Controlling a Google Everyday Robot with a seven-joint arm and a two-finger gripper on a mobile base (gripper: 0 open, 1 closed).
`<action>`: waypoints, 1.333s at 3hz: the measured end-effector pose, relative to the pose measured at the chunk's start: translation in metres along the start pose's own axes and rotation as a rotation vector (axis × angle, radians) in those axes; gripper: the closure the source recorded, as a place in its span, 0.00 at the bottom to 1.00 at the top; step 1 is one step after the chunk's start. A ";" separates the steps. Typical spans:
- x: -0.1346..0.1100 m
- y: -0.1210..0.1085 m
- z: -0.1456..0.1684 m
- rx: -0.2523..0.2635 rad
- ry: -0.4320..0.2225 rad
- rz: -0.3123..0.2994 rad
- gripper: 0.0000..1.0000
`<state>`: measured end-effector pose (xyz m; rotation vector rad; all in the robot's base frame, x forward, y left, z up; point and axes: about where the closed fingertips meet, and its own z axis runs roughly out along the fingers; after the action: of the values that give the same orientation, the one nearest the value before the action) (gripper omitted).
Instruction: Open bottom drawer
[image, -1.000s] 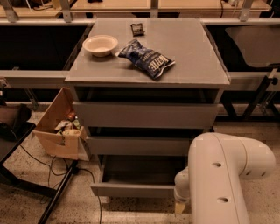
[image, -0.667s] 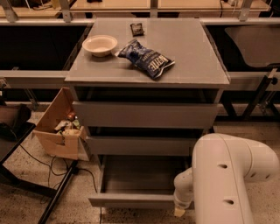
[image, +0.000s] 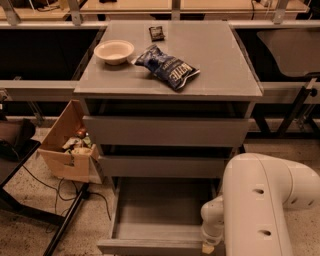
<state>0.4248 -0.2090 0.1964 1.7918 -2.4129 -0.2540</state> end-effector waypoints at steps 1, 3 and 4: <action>0.027 0.024 0.002 -0.026 0.029 0.083 1.00; 0.029 0.017 -0.001 -0.025 0.031 0.103 1.00; 0.032 0.015 -0.002 -0.026 0.034 0.115 1.00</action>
Offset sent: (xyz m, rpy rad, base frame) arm -0.2859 -0.1567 0.0272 -0.2912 0.3426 -0.6785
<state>0.4017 -0.2358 0.2014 1.6260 -2.4666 -0.2408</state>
